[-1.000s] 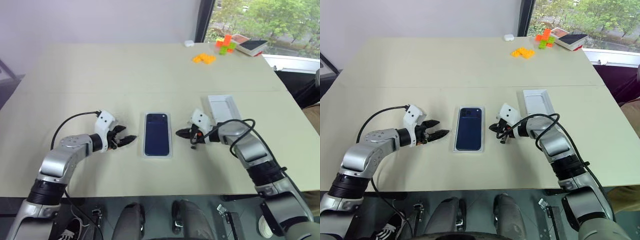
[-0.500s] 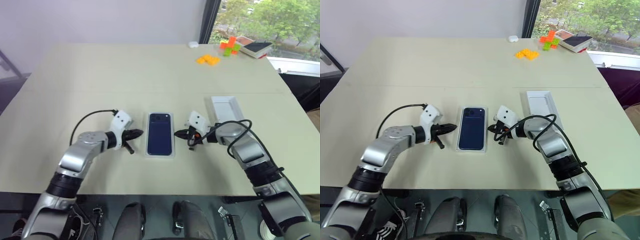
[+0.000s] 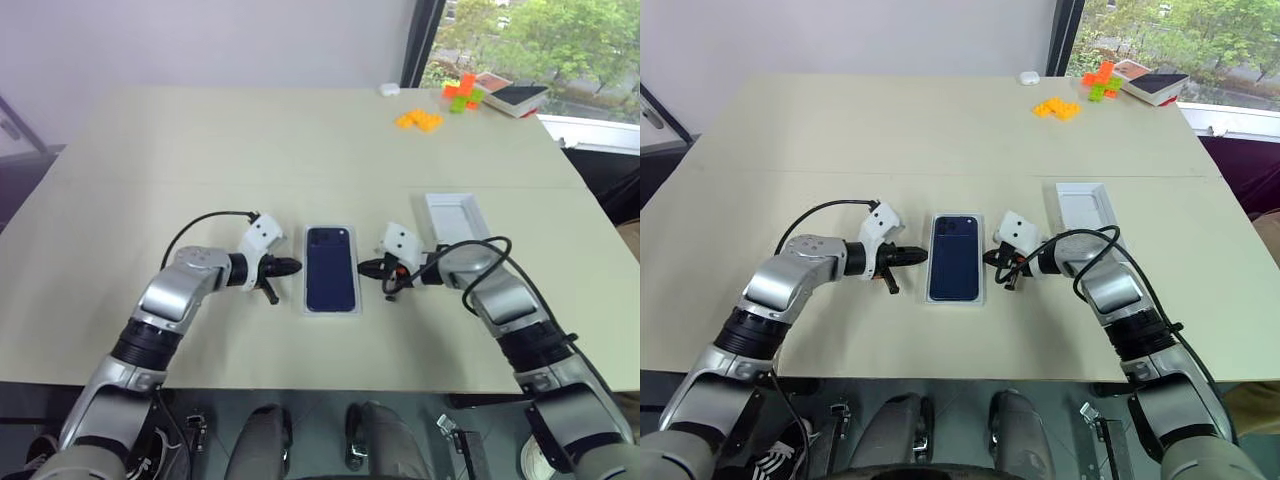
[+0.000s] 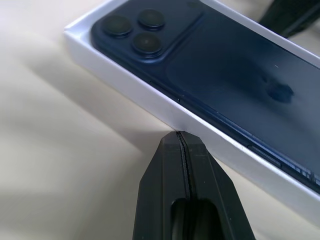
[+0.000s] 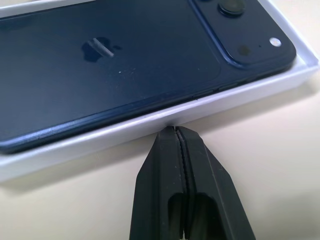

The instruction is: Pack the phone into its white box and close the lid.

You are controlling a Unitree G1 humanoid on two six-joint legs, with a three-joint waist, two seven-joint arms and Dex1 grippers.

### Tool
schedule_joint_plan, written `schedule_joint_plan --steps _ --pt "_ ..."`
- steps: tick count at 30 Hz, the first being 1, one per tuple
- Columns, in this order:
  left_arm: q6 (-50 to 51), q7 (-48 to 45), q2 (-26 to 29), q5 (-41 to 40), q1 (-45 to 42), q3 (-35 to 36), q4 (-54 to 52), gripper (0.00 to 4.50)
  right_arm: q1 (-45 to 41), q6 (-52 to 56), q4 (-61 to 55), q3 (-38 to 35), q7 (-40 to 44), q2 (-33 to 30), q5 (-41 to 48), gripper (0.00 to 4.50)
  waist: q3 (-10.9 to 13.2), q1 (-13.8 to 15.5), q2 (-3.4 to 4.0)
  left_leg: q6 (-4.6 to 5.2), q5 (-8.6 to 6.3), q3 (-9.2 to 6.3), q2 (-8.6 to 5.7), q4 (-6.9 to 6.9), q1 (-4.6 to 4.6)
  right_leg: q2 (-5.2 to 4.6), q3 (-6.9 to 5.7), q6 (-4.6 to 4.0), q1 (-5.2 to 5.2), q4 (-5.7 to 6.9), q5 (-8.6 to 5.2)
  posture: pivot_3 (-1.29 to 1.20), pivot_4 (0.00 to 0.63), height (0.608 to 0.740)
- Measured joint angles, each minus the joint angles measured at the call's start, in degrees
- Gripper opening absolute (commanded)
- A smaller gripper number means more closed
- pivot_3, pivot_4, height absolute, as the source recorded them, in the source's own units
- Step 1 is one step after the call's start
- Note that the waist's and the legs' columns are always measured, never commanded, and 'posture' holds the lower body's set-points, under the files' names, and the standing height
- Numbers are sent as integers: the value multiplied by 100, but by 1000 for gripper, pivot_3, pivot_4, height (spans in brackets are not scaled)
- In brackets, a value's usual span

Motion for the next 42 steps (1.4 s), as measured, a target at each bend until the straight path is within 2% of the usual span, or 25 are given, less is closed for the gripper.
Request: schedule_joint_plan --steps 14,42 --pt "-296 -88 -711 365 -347 -289 463 11 561 285 -658 -326 285 -820 142 0 -1 131 1 1 0 3 -13 3 0 -2 -3 3 5 0 1 0 150 740" --pt "-496 -35 -1450 630 -562 -443 920 11 709 -81 -317 -531 503 -1415 163 0 -3 146 1 4 1 2 -17 16 0 -3 -4 6 12 1 3 0 150 740"
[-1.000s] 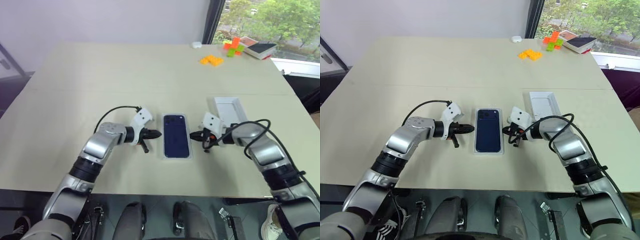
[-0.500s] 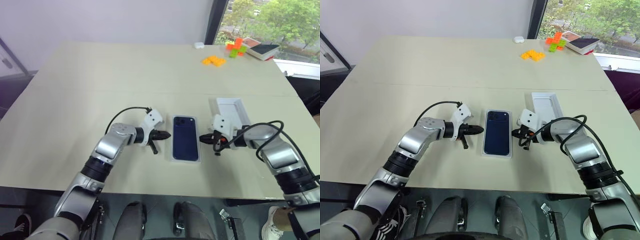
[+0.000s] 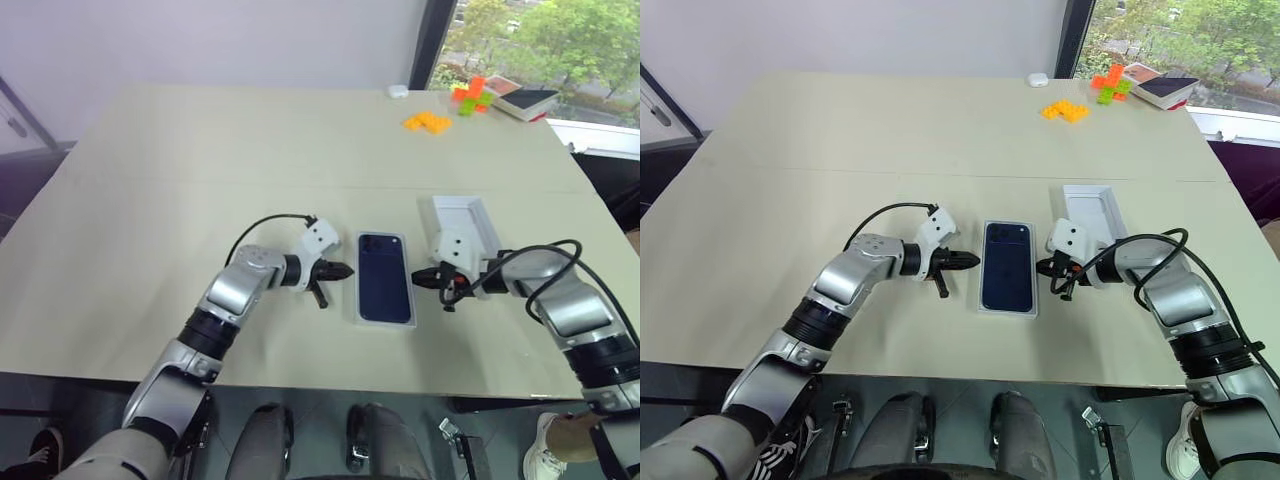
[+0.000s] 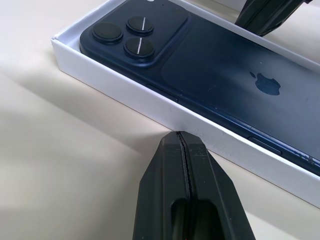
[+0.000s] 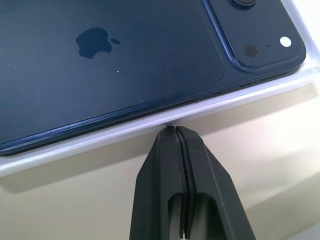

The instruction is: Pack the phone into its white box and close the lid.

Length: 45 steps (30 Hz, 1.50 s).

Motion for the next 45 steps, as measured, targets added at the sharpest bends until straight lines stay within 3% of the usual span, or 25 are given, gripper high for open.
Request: schedule_joint_plan --steps 11,13,14,18,23,30,31,36,40,45 --pt "-5 33 17 31 0 11 1 11 -57 78 78 -1 69 2 27 0 0 -1 0 4 -2 -5 2 20 -2 0 1 4 6 3 3 0 150 740" --pt "-6 16 76 19 -2 24 -6 0 -106 178 111 -1 127 -2 68 528 0 -10 0 5 -3 -6 4 24 -3 2 1 4 6 4 3 0 150 740" --pt "1 -24 186 -6 -2 45 -42 0 -146 216 131 1 176 -26 69 770 1 -17 1 5 -3 -7 5 24 -3 3 2 4 5 5 3 0 150 740" --pt "13 -148 831 -69 -4 430 -275 0 -299 184 393 1 295 -381 -52 770 3 -38 5 5 -3 -7 11 24 -3 9 2 4 1 7 3 0 150 740" --pt "102 -197 1178 -230 15 753 -560 0 -929 296 590 -130 211 -90 98 770 5 -142 6 4 -3 -6 21 27 -7 9 5 4 -4 9 3 0 150 740" --pt "433 -175 1468 -975 83 1769 -925 3280 -1468 1108 527 -528 -132 332 566 4019 5 -149 7 3 -3 -6 25 26 -9 5 1 4 -7 18 3 0 150 740" --pt "505 -230 1547 -1191 208 1988 -1074 3786 -1548 1133 644 -370 -301 325 357 4051 5 -162 7 4 -3 -1 23 26 -8 1 5 4 -8 17 3 0 150 740" --pt "729 -416 1795 -1738 566 2438 -1388 3786 -1678 1672 1122 -151 -945 205 -285 4051 5 -157 8 5 -4 5 21 26 -10 -2 10 4 -12 15 3 0 150 740" --pt "551 -404 1844 -1852 907 2541 -1522 3786 -1678 2749 850 -303 -1212 249 -148 4051 6 -164 8 5 -4 4 25 24 -9 1 10 4 -15 20 3 0 150 740" --pt "411 -254 1718 -1985 1059 2599 -1572 3786 -1732 3844 722 -793 -1915 738 87 4051 5 -170 8 5 -4 4 26 25 -8 4 11 2 -15 23 4 0 150 740"
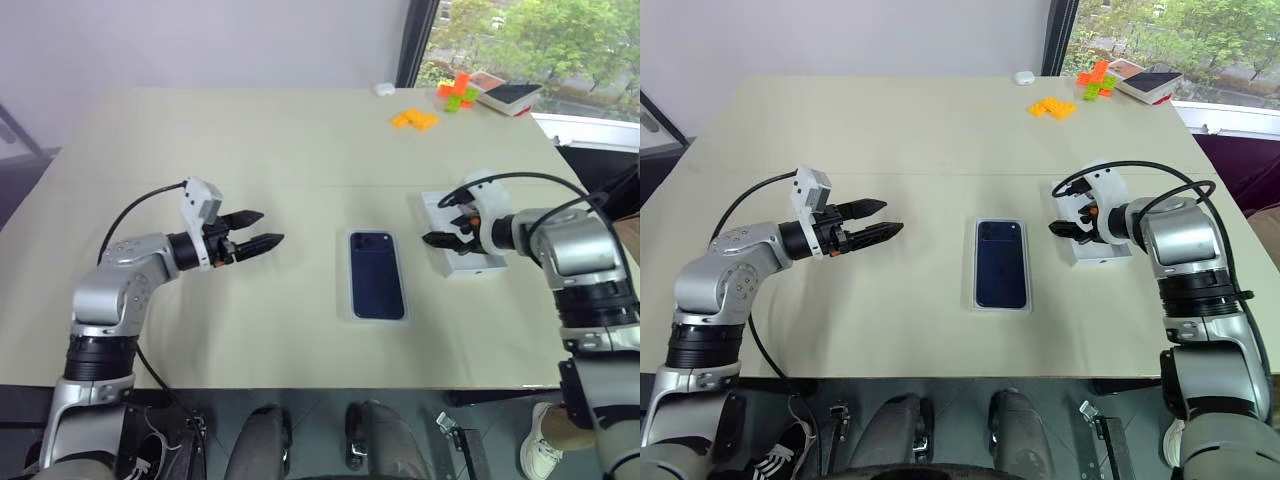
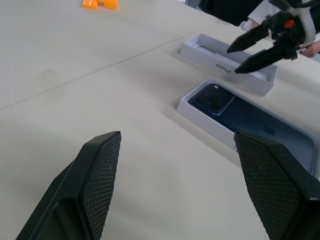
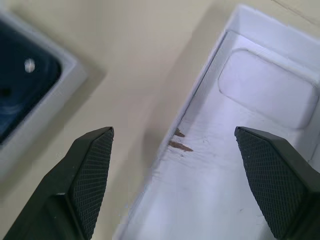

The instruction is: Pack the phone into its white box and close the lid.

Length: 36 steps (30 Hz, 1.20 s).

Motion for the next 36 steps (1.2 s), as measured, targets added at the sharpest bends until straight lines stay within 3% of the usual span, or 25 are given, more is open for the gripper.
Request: schedule_joint_plan --steps 9,25,35,36 --pt "-171 224 -6 -48 2 49 0 3786 -46 273 36 71 -789 307 -27 4051 0 -4 1 2 -1 1 -2 -2 -3 0 1 0 -4 0 0 0 150 740" --pt "-292 636 -305 15 -47 -91 73 3786 -1792 2452 1239 318 -1163 503 279 4051 0 -28 2 2 -1 4 -4 -26 -4 -2 2 0 -13 -10 0 0 150 740" --pt "-290 862 -362 18 -27 -142 68 3786 -1844 2394 1557 327 -1600 777 253 4051 0 -62 2 1 -1 7 -3 -45 -4 0 2 0 -19 -20 0 0 150 740" --pt "-290 881 -364 18 -27 -142 68 3808 -1845 2296 1634 324 -1637 782 251 3805 0 -70 2 1 0 7 -3 -45 -5 -1 2 0 -19 -20 0 0 150 740"
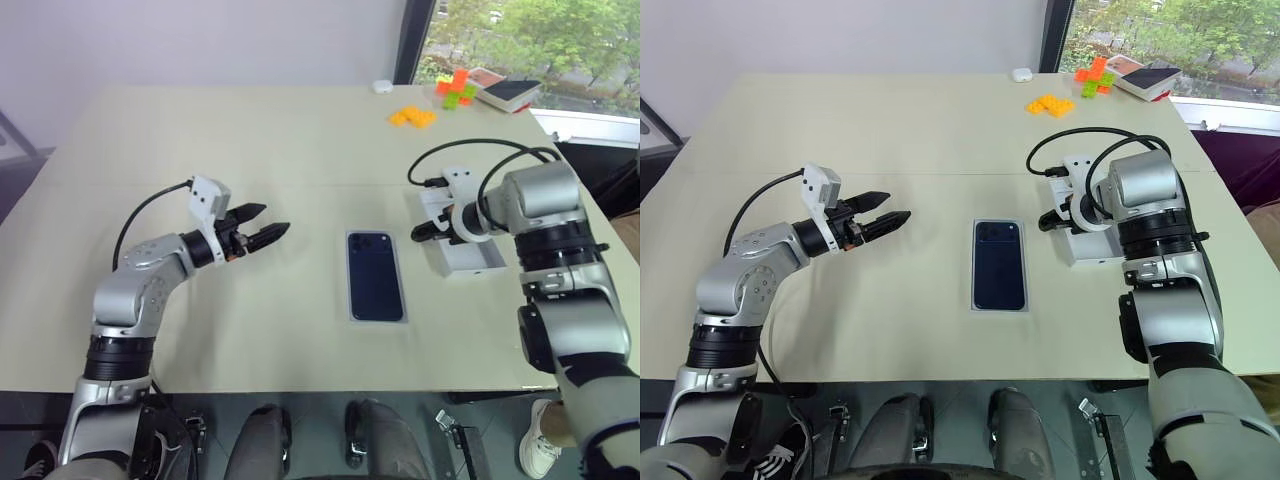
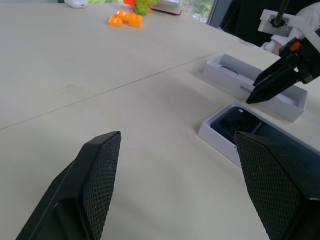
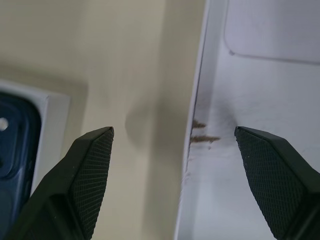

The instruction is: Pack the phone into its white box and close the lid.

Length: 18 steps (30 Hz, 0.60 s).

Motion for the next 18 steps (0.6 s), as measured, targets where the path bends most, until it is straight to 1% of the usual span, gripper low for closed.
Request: schedule_joint_plan --steps 2,3,7,8,9,16,18 --pt "0 24 -3 0 0 0 -1 3816 -14 -110 128 -6 -46 10 -4 3226 0 -10 0 0 0 0 0 0 0 0 0 0 0 0 0 0 150 740" --pt "0 37 -4 0 0 0 -1 3816 -25 -161 176 -6 -61 10 -5 2786 0 -24 0 0 0 1 0 0 0 -1 0 0 0 0 0 0 150 740" --pt "3 74 -5 -2 -2 -3 -2 3816 -29 -332 284 3 -68 17 -13 718 0 -67 0 0 0 1 1 -1 1 1 0 0 0 0 0 0 150 740" --pt "4 77 -5 -3 -2 -5 -3 3816 -29 -373 308 3 -74 19 -13 142 0 -71 0 0 0 0 1 -1 1 2 0 0 0 0 0 0 150 740" --pt "4 81 -5 -3 -2 -5 -3 3816 -29 -405 335 3 -90 19 -24 64 0 -67 0 0 0 -1 2 -1 1 3 0 0 0 1 0 0 150 740" --pt "4 107 -5 -3 -2 -5 -3 3816 -29 -424 342 -23 -195 72 -50 64 0 -67 -1 0 0 1 1 -1 1 1 1 0 0 1 0 0 150 740" --pt "4 113 -4 -3 -2 -5 -2 3816 -30 -419 344 -151 -271 145 -46 64 0 -70 0 -1 0 1 2 -1 2 1 1 0 0 1 0 0 150 740"
